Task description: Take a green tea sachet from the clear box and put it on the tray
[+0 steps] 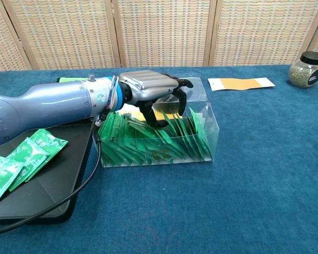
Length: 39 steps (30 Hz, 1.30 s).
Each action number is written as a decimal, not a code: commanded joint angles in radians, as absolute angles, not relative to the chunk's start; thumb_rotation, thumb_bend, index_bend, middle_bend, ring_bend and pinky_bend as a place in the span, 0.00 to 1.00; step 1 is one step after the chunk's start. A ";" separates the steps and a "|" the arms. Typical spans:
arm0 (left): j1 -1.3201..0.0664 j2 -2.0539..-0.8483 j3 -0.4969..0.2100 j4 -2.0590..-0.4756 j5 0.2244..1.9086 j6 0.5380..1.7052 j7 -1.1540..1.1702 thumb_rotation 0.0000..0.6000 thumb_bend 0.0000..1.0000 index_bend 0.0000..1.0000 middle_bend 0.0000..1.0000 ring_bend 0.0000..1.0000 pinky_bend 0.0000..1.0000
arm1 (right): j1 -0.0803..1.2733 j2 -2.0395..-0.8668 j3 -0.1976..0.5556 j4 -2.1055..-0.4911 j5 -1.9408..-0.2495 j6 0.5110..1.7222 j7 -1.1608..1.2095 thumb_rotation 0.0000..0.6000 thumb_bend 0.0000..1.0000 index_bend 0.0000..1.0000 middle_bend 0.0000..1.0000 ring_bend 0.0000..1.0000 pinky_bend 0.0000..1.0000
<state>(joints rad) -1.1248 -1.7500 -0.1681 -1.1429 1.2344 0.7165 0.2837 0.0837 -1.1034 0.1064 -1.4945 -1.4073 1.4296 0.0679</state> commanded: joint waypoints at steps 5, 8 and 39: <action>-1.126 -1.762 -0.157 -1.130 1.244 0.720 0.308 1.00 0.40 0.41 0.00 0.00 0.00 | 0.083 -1.101 0.107 -1.494 -1.408 1.430 0.074 1.00 0.00 0.00 0.00 0.00 0.00; -1.124 -1.769 -0.152 -1.122 1.250 0.725 0.317 1.00 0.40 0.45 0.00 0.00 0.00 | 0.083 -1.101 0.106 -1.493 -1.408 1.430 0.076 1.00 0.00 0.00 0.00 0.00 0.00; -1.099 -1.724 -0.166 -1.172 1.286 0.777 0.320 1.00 0.47 0.67 0.00 0.00 0.00 | 0.080 -1.096 0.105 -1.498 -1.416 1.438 0.083 1.00 0.00 0.00 0.00 0.00 0.00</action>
<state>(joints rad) -1.1025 -1.7358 -0.1630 -1.1580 1.2853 0.7723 0.3200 0.0803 -1.0964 0.1054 -1.4982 -1.4163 1.4376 0.0830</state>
